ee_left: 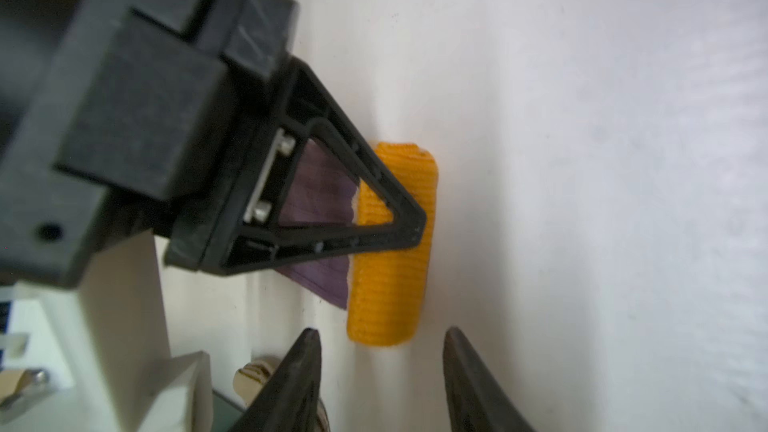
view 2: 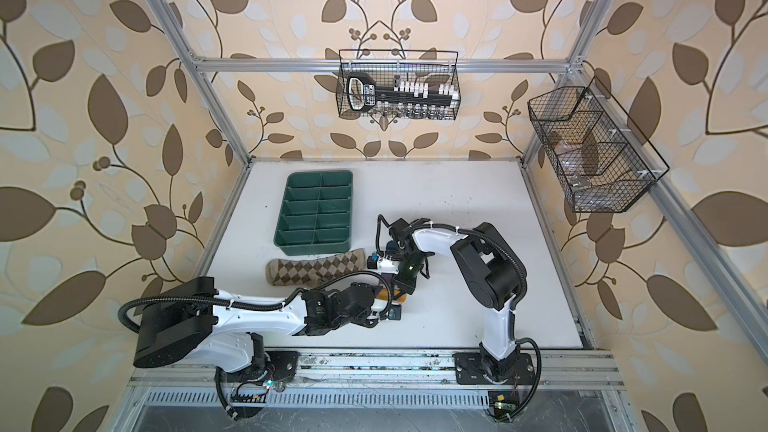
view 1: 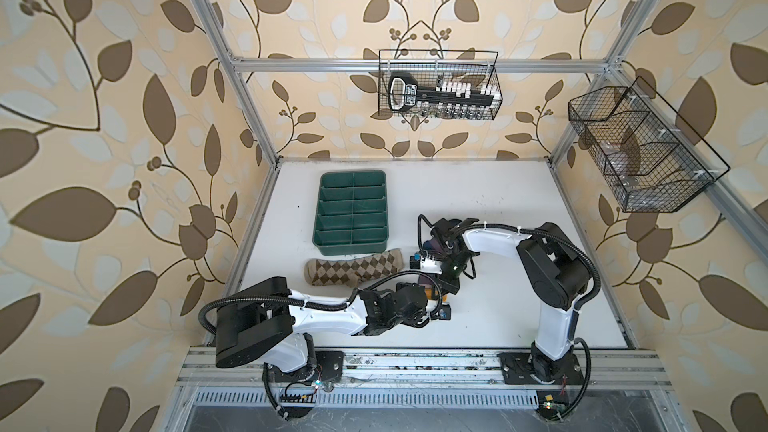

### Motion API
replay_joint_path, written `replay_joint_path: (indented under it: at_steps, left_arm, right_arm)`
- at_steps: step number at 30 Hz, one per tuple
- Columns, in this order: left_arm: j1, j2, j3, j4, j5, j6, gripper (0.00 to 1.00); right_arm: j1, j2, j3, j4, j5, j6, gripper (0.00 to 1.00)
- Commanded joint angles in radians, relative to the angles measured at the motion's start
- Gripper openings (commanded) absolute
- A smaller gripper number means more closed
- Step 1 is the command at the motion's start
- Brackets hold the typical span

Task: Roll the socks
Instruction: 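Grasp the yellow cuff with the left gripper while the right gripper releases and withdraws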

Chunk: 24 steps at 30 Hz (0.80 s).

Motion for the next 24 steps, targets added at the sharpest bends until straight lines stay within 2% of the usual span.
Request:
replay_joint_path:
  at_steps: [1, 8, 14, 17, 18, 20, 24]
  left_arm:
    - [0.024, 0.038, 0.04, 0.06, 0.022, -0.04, 0.54]
    - [0.039, 0.106, 0.089, 0.008, 0.062, -0.038, 0.5]
    - [0.045, 0.172, 0.145, -0.055, 0.088, -0.08, 0.24]
    - [0.047, 0.169, 0.147, -0.067, 0.107, -0.098, 0.07]
    - [0.049, 0.165, 0.145, -0.068, 0.113, -0.102, 0.0]
    - [0.053, 0.161, 0.144, -0.076, 0.122, -0.11, 0.0]
    - [0.083, 0.143, 0.155, -0.127, 0.171, -0.12, 0.0]
  right_arm:
    - [0.013, -0.033, -0.016, -0.018, 0.004, -0.033, 0.0]
    - [0.018, -0.039, -0.02, -0.015, 0.006, -0.034, 0.0]
    - [0.022, -0.059, -0.03, -0.001, 0.008, -0.031, 0.0]
    - [0.022, -0.072, -0.04, 0.018, 0.034, -0.022, 0.0]
    - [0.023, -0.079, -0.044, 0.026, 0.046, -0.018, 0.0]
    - [0.02, -0.1, -0.062, 0.066, 0.109, 0.014, 0.0]
    - [0.011, -0.188, -0.109, 0.141, 0.294, 0.067, 0.1]
